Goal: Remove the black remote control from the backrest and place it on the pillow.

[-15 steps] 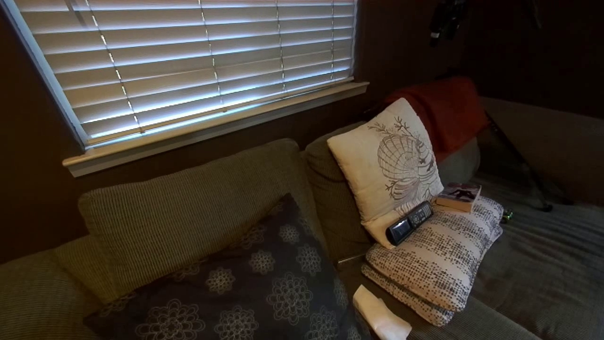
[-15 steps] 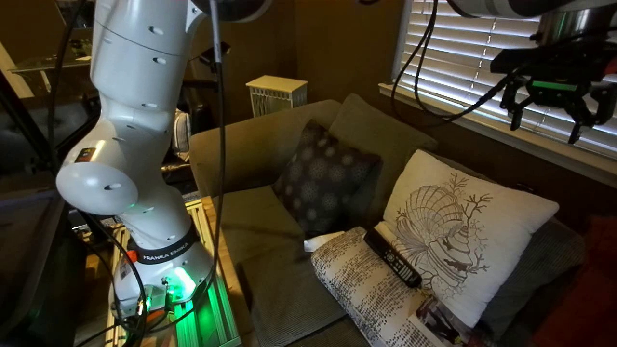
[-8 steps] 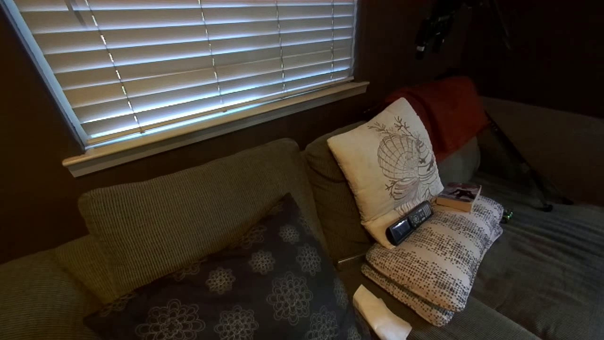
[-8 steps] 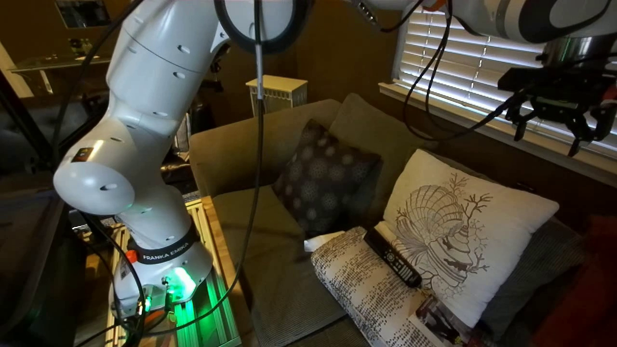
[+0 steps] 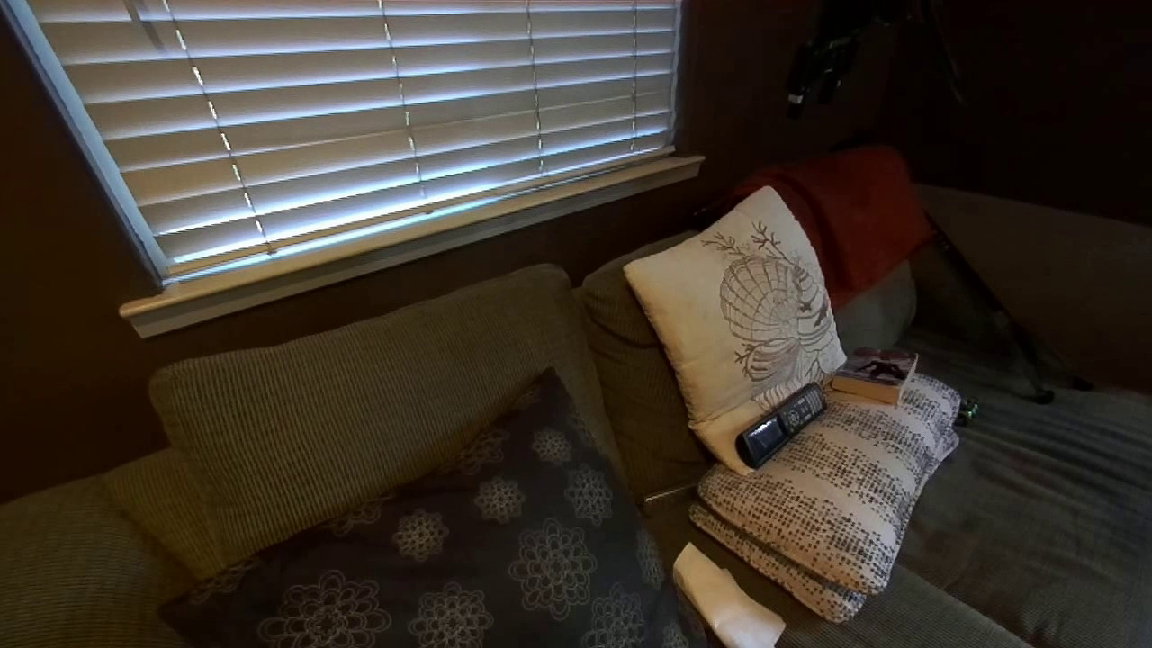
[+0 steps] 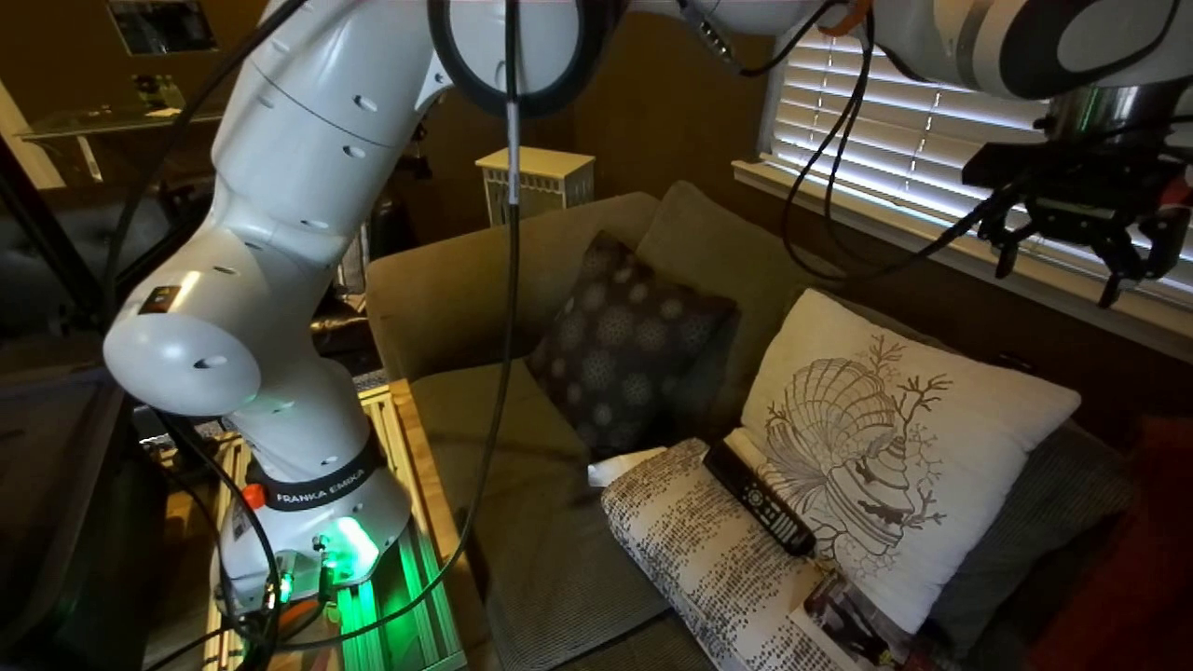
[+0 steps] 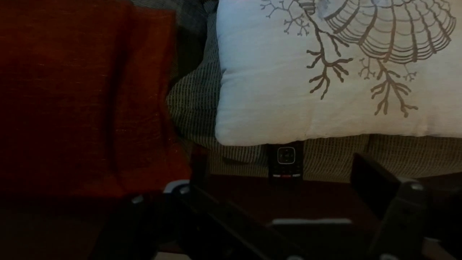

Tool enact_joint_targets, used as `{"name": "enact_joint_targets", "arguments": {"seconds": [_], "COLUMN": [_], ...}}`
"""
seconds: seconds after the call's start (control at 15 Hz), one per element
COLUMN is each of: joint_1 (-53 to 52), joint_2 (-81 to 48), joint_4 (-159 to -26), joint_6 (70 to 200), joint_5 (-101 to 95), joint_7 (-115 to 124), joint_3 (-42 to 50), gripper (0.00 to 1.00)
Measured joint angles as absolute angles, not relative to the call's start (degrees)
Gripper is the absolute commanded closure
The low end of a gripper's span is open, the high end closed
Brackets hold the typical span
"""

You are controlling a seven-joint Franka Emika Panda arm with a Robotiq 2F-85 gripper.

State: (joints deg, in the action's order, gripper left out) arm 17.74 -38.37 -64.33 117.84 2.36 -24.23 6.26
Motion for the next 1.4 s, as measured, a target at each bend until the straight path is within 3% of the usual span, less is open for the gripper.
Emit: {"name": "enact_joint_targets", "arguments": {"seconds": [0.53,1.4], "joint_1": [16.9,17.1], "joint_2": [-44.9,-58.2], "joint_4": [-63.3,-49.0], "joint_6": [127.4,128.9], "joint_5": [1.7,0.3], "joint_7": [-27.9,-30.3], "joint_3": [4.7,2.6], "gripper": [0.00,0.00]}}
